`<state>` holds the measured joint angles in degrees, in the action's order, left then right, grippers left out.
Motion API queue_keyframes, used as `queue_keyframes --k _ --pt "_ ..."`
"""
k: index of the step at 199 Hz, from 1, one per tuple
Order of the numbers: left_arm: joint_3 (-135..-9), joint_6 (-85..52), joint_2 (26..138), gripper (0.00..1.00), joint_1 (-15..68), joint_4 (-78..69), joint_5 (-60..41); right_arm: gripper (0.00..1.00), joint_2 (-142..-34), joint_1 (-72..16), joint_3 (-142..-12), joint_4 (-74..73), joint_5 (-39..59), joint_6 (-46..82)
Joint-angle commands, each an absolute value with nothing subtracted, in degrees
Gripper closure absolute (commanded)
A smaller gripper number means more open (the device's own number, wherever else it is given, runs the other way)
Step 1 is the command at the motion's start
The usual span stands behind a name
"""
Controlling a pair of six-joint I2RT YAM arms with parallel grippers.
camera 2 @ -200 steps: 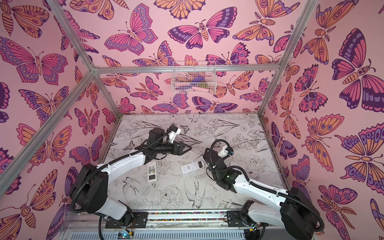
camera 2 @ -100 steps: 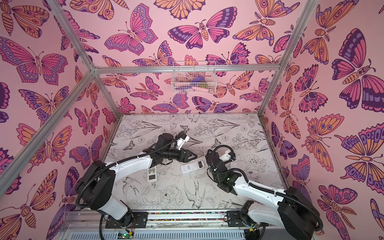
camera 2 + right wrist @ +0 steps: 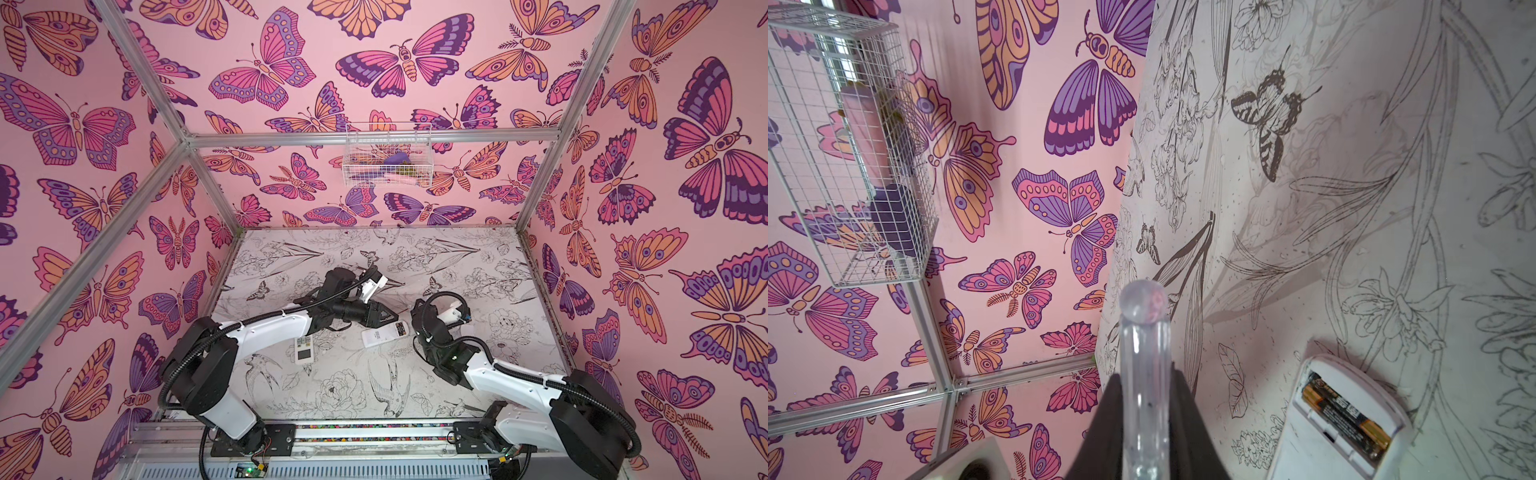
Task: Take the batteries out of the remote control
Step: 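Grasp the screwdriver shaft with the left gripper while the right gripper releases it, then hold the screwdriver upright with the left gripper while the right gripper rises toward it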
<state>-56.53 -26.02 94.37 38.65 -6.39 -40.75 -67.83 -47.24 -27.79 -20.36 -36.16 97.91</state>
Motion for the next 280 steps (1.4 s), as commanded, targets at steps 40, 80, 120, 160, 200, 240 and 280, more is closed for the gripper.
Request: queue_keyframes --k 40,80,120,160,200,240,280 --pt "-56.98 -24.48 94.31 0.78 38.74 -6.15 -42.15 1.00 -67.94 -46.89 -26.19 -24.64 -37.16 97.32" --pt "-57.77 -22.46 94.40 0.87 38.71 -3.57 -40.61 1.00 -66.46 -46.94 -25.29 -24.78 -37.28 96.48" --pt "-57.55 -23.11 94.84 0.85 38.74 -4.04 -40.69 1.00 -66.36 -46.97 -25.12 -25.97 -36.71 96.26" --pt "-57.65 -21.53 94.78 1.00 38.85 -3.16 -40.08 1.00 -66.51 -46.97 -24.89 -26.87 -36.04 96.50" --pt "-58.41 -17.92 94.27 1.00 38.73 -1.05 -40.09 0.85 -65.38 -46.95 -24.64 -26.50 -36.27 94.17" --pt "-60.63 -11.97 93.01 1.00 36.97 3.95 -39.75 0.46 -60.12 -46.89 -23.90 -22.35 -37.09 88.48" --pt "-61.27 -5.03 90.08 1.00 33.88 7.74 -40.37 0.21 -52.03 -45.10 -23.06 -15.11 -35.79 79.61"
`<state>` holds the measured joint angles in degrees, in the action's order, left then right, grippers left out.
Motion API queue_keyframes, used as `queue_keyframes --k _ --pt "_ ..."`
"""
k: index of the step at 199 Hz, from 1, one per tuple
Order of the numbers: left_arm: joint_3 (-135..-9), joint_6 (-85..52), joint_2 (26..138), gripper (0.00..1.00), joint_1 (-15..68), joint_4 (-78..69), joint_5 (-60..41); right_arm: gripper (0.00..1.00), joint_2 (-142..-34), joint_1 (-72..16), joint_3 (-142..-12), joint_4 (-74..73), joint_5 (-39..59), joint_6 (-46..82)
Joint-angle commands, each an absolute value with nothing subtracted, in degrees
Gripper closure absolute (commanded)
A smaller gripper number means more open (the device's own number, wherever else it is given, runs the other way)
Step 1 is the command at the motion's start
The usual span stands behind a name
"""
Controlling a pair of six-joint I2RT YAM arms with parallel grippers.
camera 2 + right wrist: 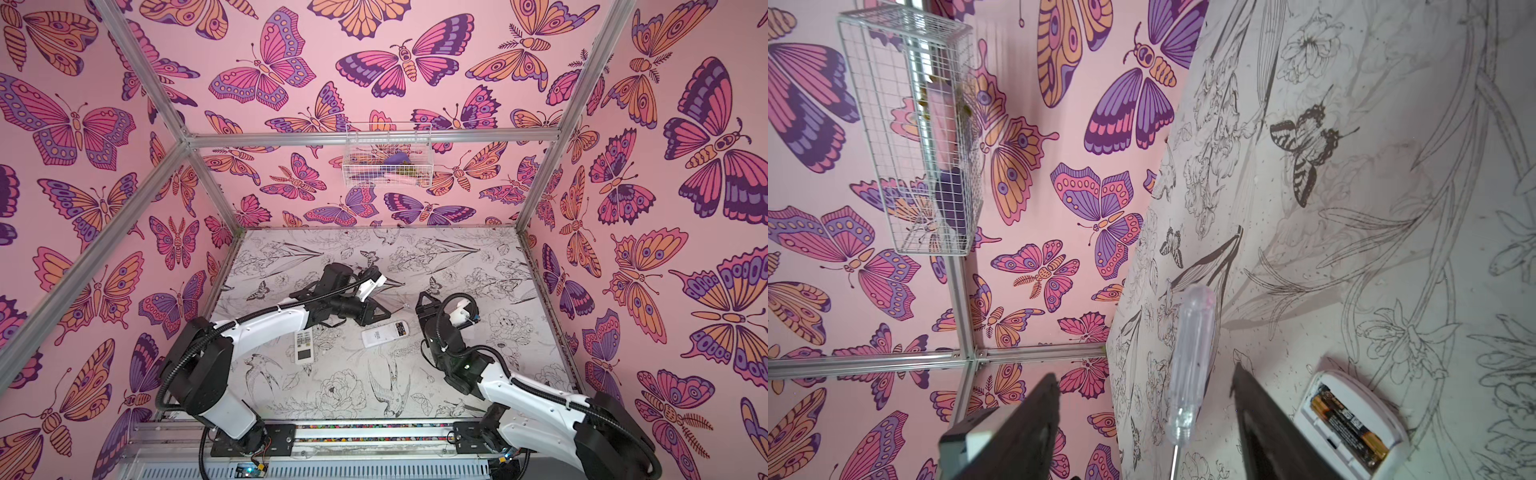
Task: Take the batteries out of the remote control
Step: 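Hold the screwdriver upright with the left gripper while the right gripper rises toward it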
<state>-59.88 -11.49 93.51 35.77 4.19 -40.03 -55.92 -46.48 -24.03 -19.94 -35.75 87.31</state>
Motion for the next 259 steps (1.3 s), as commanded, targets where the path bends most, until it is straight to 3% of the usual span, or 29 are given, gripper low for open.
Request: queue_keyframes --k 1,58,79,134,216,259 --pt "-61.27 -4.93 90.04 1.00 33.82 7.74 -40.40 0.21 -51.90 -45.01 -23.00 -15.03 -35.56 79.27" --pt "-61.16 7.13 83.90 1.00 26.68 13.18 -44.49 0.04 -45.19 -34.64 -23.85 -10.63 -14.98 62.14" --pt "-60.29 9.70 81.82 1.00 22.95 13.86 -47.55 0.02 -46.08 -31.21 -25.61 -9.70 -7.48 56.65" --pt "-61.70 22.73 78.12 1.00 18.93 22.56 -49.23 0.05 -54.55 -24.04 -33.50 -6.71 17.46 41.31" --pt "-58.98 29.53 74.92 1.00 15.60 26.10 -56.02 0.11 -63.44 -19.03 -37.46 -12.87 41.57 30.98" --pt "-58.46 31.81 75.15 1.00 15.12 27.05 -57.48 0.14 -66.27 -18.98 -40.94 -10.30 48.81 25.76"
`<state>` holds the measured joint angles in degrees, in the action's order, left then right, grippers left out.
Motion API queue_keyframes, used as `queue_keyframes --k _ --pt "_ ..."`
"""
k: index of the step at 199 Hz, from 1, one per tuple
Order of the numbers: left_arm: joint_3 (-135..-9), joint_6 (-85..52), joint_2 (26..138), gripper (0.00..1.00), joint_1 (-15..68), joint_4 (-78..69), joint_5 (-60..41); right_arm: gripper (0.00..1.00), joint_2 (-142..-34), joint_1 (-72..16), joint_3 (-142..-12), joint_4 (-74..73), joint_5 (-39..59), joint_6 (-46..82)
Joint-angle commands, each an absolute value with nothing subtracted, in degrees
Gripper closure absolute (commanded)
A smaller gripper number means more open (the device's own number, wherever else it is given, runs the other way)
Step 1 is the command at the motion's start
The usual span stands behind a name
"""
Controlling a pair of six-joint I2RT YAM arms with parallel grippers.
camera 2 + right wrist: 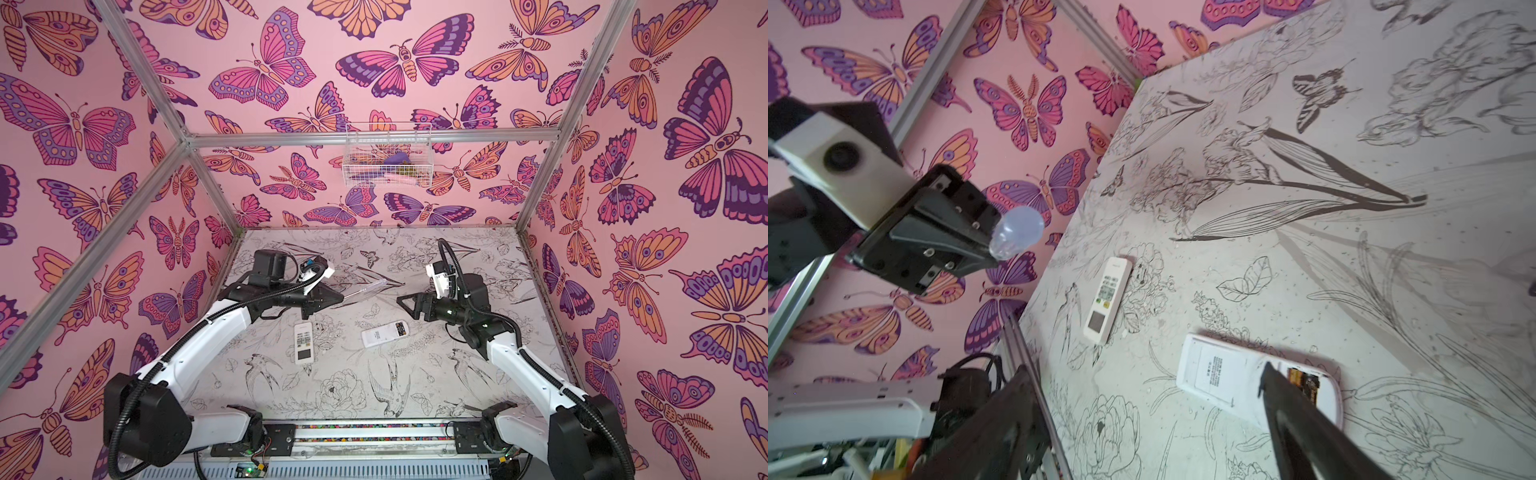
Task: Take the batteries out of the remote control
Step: 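Hold the screwdriver upright with the left gripper while the right gripper rises toward it, then grasp the clear screwdriver handle with the right gripper above the left gripper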
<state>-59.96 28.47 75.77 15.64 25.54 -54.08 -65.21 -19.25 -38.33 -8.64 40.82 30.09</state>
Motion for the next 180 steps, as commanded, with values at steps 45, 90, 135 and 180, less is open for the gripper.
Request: queue_keyframes --k 45,90,135,180 --pt "-58.12 32.15 74.80 1.00 14.40 27.64 -61.57 0.20 -71.37 -18.98 -44.84 -13.22 57.82 26.57" --pt "-57.54 33.93 75.15 1.00 14.49 27.85 -61.09 0.25 -74.02 -19.31 -46.44 -16.27 60.71 28.30" --pt "-57.82 34.04 75.45 1.00 14.50 28.02 -63.60 0.29 -77.55 -22.09 -48.85 -16.14 62.32 27.09" --pt "-57.70 34.63 75.63 1.00 14.70 28.05 -64.32 0.35 -81.30 -26.44 -52.13 -14.31 61.41 24.54"
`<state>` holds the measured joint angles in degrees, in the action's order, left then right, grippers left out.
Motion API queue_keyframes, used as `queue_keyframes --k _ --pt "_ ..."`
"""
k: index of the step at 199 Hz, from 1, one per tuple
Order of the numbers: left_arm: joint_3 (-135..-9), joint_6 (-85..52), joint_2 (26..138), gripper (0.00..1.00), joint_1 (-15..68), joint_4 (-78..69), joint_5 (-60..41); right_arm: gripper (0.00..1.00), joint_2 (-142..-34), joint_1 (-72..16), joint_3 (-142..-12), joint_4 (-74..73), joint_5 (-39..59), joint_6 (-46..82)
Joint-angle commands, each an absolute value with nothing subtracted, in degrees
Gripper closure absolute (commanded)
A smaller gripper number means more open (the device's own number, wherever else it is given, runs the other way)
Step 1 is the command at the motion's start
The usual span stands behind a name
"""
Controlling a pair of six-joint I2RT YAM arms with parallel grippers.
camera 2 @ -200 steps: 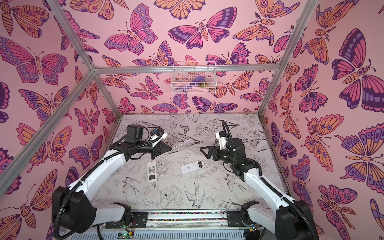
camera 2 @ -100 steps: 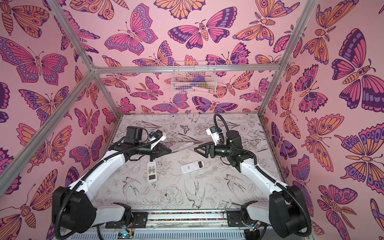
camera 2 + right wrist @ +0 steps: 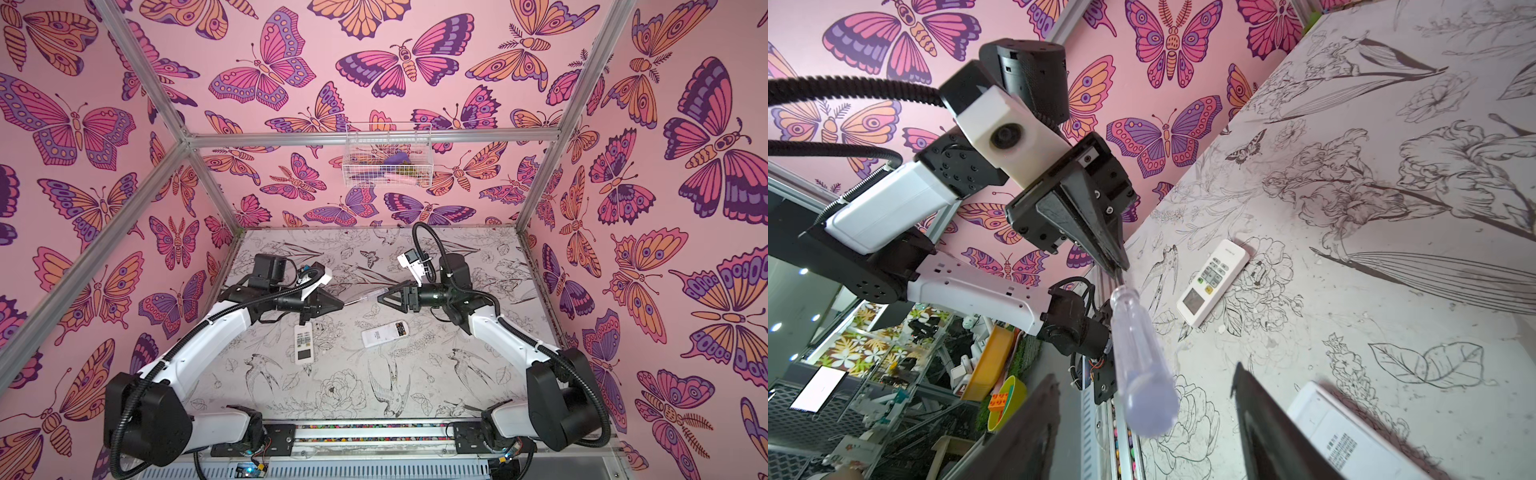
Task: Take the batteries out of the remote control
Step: 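Grasp the clear screwdriver handle with the right gripper above the left gripper, then open the left gripper off the shaft while the right gripper lifts the screwdriver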
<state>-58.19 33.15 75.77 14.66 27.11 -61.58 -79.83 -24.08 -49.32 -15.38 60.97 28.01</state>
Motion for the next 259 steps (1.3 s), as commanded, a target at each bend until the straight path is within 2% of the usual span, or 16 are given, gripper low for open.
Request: queue_keyframes --k 1,72,108,203,240,259 --pt "-57.72 34.59 75.65 1.00 14.69 28.00 -64.28 0.36 -81.39 -26.49 -52.21 -14.23 61.34 24.48" --pt "-57.49 33.81 75.56 1.00 15.21 27.95 -63.45 0.49 -85.93 -30.43 -54.12 -18.01 60.09 27.34" --pt "-57.66 34.57 75.67 1.00 15.33 27.95 -63.57 0.51 -86.65 -31.58 -55.48 -14.56 59.72 24.16" --pt "-57.09 35.14 75.76 1.00 15.38 27.86 -63.46 0.68 -88.19 -31.81 -54.41 -23.43 59.61 30.86" --pt "-57.19 35.08 75.93 1.00 15.43 27.86 -62.99 0.86 -88.37 -31.92 -53.87 -22.87 59.62 30.63" --pt "-57.13 35.44 75.73 1.00 15.38 27.85 -63.02 0.99 -88.04 -31.88 -54.22 -18.85 59.34 27.31"
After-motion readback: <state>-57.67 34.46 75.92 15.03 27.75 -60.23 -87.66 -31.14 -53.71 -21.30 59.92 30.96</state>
